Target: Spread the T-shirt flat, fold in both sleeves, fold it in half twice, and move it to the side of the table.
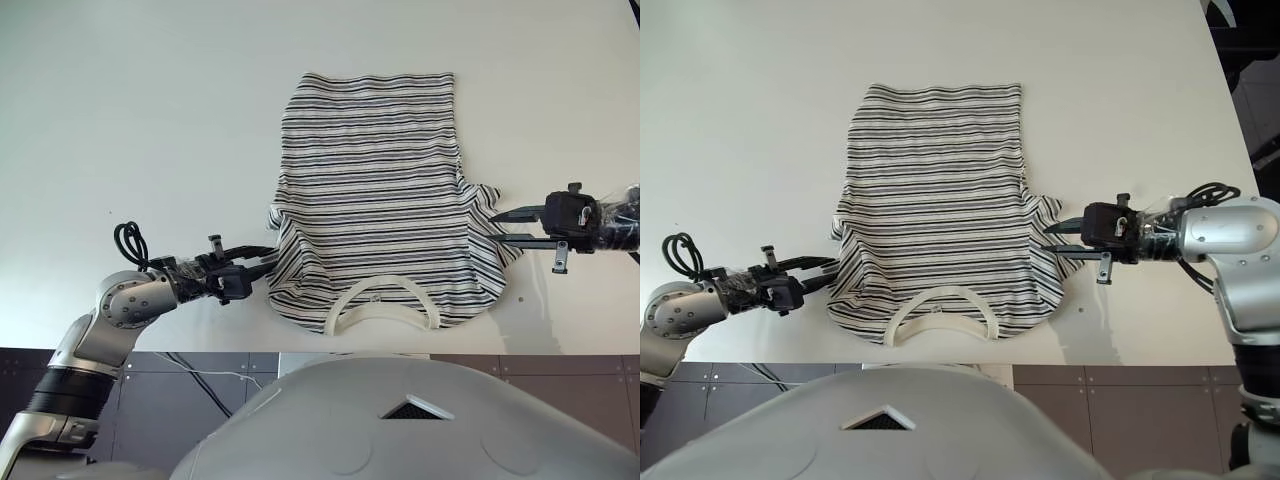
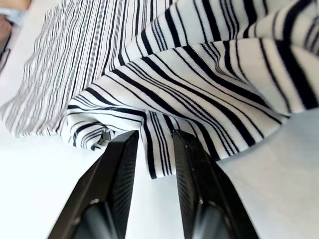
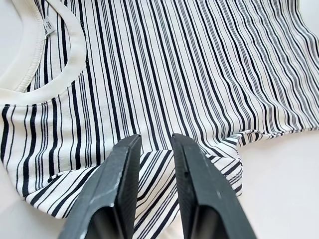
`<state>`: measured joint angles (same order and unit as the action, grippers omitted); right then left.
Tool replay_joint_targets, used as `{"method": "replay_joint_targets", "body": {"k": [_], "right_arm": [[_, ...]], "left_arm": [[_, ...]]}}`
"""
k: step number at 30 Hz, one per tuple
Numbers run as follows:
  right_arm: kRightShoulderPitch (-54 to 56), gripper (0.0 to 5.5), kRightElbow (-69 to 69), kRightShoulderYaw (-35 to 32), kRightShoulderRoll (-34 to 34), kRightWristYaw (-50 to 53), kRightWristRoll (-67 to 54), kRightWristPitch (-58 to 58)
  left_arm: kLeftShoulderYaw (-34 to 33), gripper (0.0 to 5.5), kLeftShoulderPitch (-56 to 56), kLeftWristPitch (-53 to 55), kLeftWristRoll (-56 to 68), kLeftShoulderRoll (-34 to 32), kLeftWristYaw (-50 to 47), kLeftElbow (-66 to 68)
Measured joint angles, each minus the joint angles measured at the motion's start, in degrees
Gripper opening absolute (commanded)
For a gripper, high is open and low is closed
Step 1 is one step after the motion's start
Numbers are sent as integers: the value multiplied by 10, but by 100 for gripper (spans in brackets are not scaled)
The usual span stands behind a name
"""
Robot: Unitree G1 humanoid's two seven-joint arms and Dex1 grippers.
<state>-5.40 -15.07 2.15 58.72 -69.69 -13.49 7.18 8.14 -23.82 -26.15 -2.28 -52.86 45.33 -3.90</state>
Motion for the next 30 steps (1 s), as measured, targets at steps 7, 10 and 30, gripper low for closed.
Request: {"method": "replay_joint_targets", "body": {"k": [7, 10, 30], "right_arm": [[-24, 112, 68, 59, -26, 81, 135, -82], [-22, 112, 85, 61, -40, 99, 150, -95], [173, 112, 88, 18, -68, 96, 90, -51]], "left_arm": [[-55, 127, -79, 208, 80, -47, 44, -130], [-67, 127, -68, 239, 46, -53, 32, -146], [-156, 127, 76, 304, 200, -4, 57, -189]]}}
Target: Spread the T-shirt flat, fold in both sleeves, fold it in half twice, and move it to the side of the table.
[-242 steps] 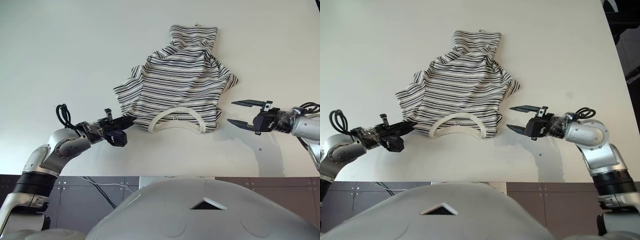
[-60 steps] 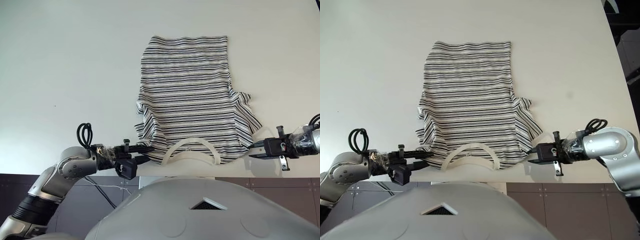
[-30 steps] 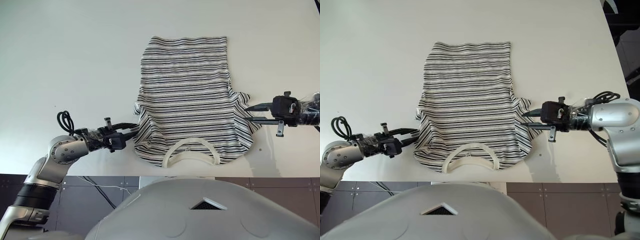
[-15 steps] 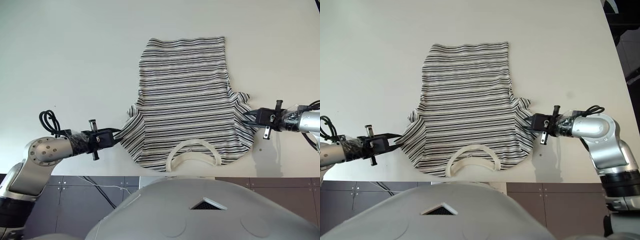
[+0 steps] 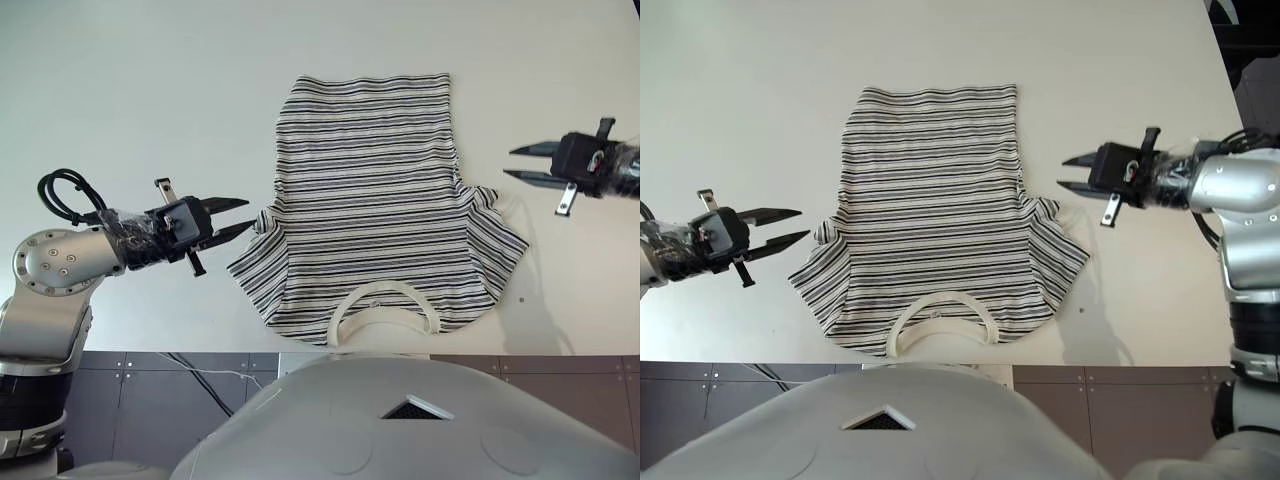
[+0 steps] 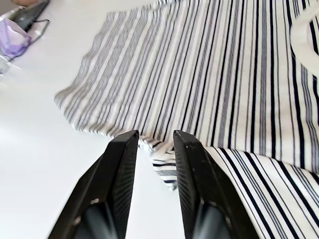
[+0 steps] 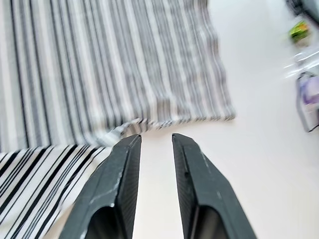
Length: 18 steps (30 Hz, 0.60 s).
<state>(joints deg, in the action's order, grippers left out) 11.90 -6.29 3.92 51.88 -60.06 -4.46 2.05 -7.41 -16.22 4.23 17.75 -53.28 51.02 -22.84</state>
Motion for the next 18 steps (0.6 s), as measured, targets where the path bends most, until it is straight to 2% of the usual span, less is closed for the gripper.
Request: {"method": "replay_joint_targets", "body": {"k": [2, 3, 8, 10, 16, 18], "right_arm": [[63, 112, 29, 29, -63, 39, 21, -6], [93, 112, 59, 45, -100, 56, 25, -6], [117, 112, 177, 110, -180, 63, 48, -39], [113, 144, 208, 126, -190, 59, 55, -57], [107, 265, 269, 155, -225, 54, 73, -104], [108, 298, 283, 161, -226, 54, 79, -115]], "left_arm": [[6, 127, 85, 4, -29, 38, -60, 31], [32, 127, 135, -5, -80, 63, -99, 73], [143, 127, 223, -93, -242, 123, -170, 273], [174, 132, 269, -140, -289, 135, -188, 379], [264, 226, 456, -296, -408, 183, -250, 695], [286, 230, 512, -334, -444, 201, -290, 774]]}}
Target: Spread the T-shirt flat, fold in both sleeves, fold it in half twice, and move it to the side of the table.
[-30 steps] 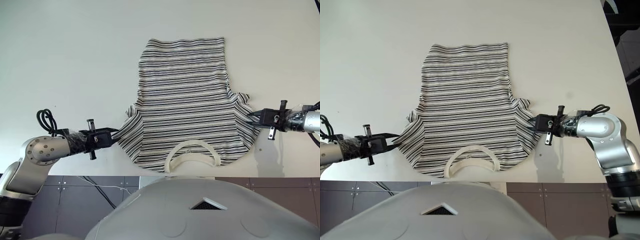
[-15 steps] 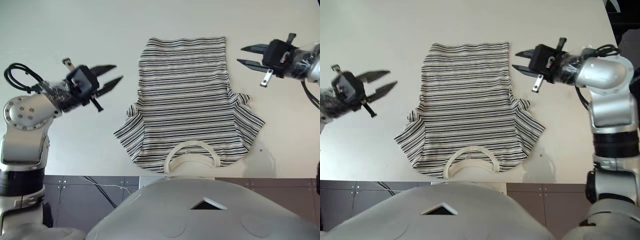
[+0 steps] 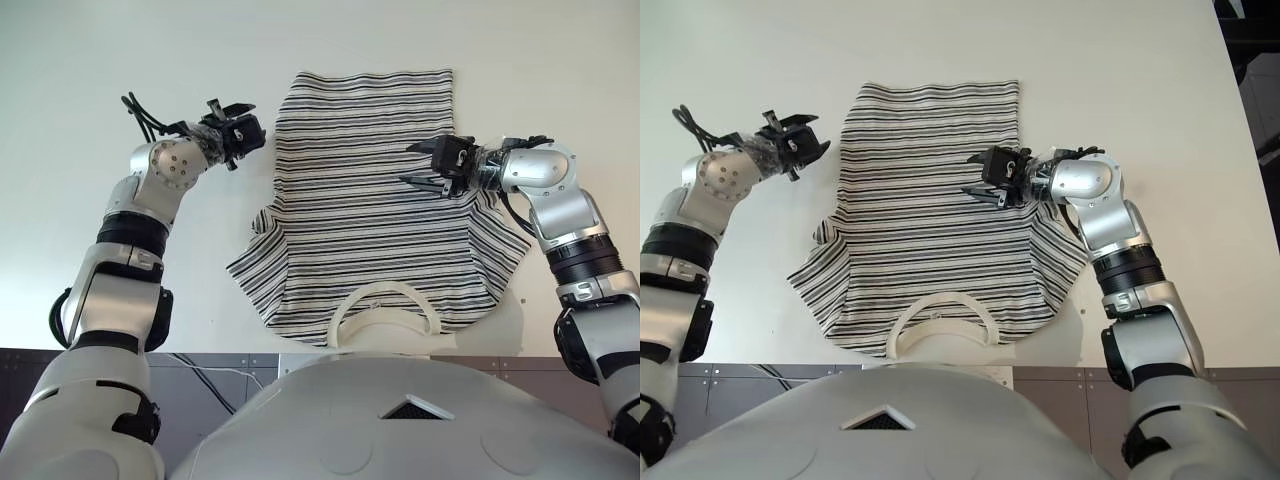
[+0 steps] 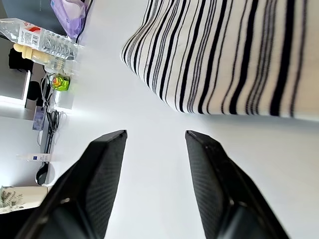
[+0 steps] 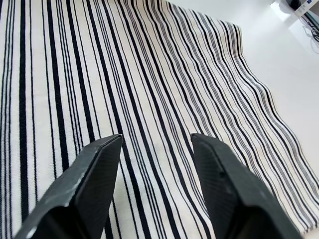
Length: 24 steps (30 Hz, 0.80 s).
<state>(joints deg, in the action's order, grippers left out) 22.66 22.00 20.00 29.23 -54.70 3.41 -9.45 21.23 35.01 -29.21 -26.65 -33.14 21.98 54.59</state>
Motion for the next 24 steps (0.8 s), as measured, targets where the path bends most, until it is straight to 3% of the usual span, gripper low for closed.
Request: {"method": "replay_joint_targets", "body": {"k": [5, 12, 19, 24], "right_arm": [[7, 393, 26, 16, -12, -7, 17, -28], [10, 520, 26, 16, -13, -10, 21, -39], [10, 525, 7, 17, -17, -44, 18, -29], [12, 525, 4, 21, -14, -74, 19, -33]], "left_arm": [[26, 230, 53, -58, -23, 27, -26, 123], [43, 230, 69, -114, -44, 12, -33, 159], [93, 230, 83, -138, -100, 15, -102, 169], [92, 230, 85, -126, -98, 42, -143, 183]]}}
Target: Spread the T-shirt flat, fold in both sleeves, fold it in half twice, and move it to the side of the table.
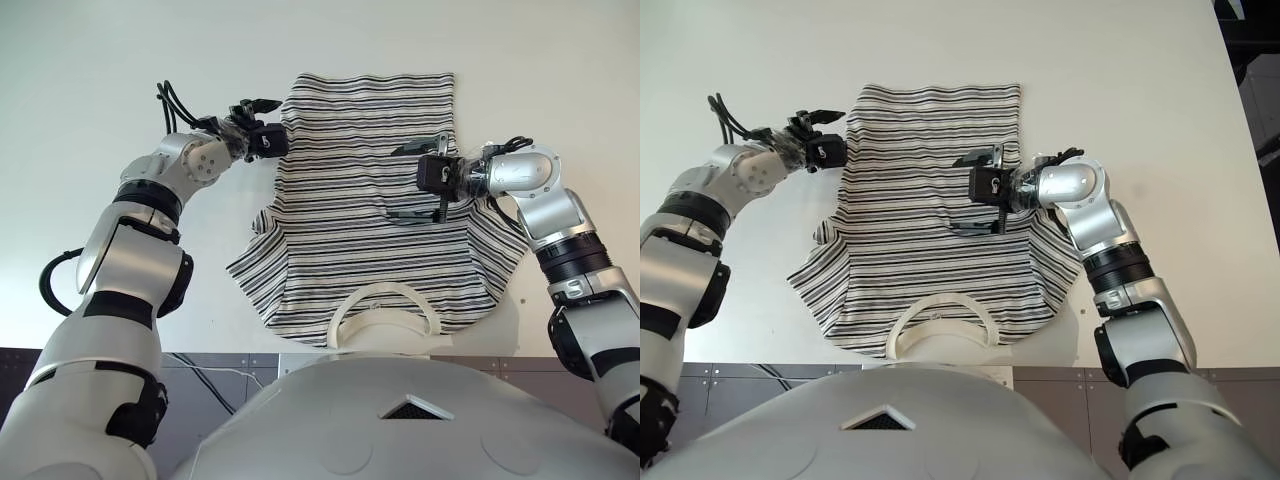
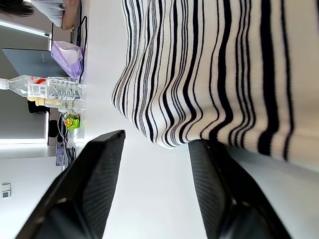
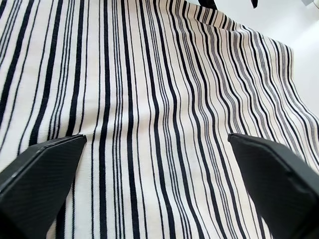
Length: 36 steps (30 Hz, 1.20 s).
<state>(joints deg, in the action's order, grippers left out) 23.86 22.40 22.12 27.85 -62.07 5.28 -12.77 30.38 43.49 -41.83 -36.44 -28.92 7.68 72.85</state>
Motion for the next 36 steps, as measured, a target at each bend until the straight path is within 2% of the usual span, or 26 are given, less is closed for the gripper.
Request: {"method": "replay_joint_targets", "body": {"k": [7, 10, 12, 15, 19, 24, 28, 32, 36], "right_arm": [[22, 525, 4, 12, 3, -31, 3, -24], [27, 525, 4, 17, 3, -43, 3, -34], [27, 525, 2, 16, 3, -44, 3, -34], [25, 525, -15, 12, 3, -36, 2, -31], [-7, 525, -49, -2, 20, -20, 1, -14], [-48, 525, -80, -25, 64, -18, -1, 9], [-30, 525, -89, -67, 64, -6, -39, 45], [45, 525, -90, -93, 16, 28, -74, 81], [99, 525, -32, -83, -29, 66, -60, 84]], "left_arm": [[-23, 230, 0, 52, 8, 10, -43, 22], [-68, 230, 1, 76, 51, 16, -58, 27], [-104, 230, 3, 79, 92, 29, -33, 28], [-105, 230, 4, 85, 98, 55, 0, 27], [-107, 230, -15, 69, 105, 56, 11, 3], [-115, 230, -78, 32, 139, 81, 41, -206], [-100, 230, -236, 87, 125, 65, 75, -416], [-80, 230, -356, 181, 126, 31, 164, -577], [-70, 230, -401, 257, 160, 26, 241, -702]]}}
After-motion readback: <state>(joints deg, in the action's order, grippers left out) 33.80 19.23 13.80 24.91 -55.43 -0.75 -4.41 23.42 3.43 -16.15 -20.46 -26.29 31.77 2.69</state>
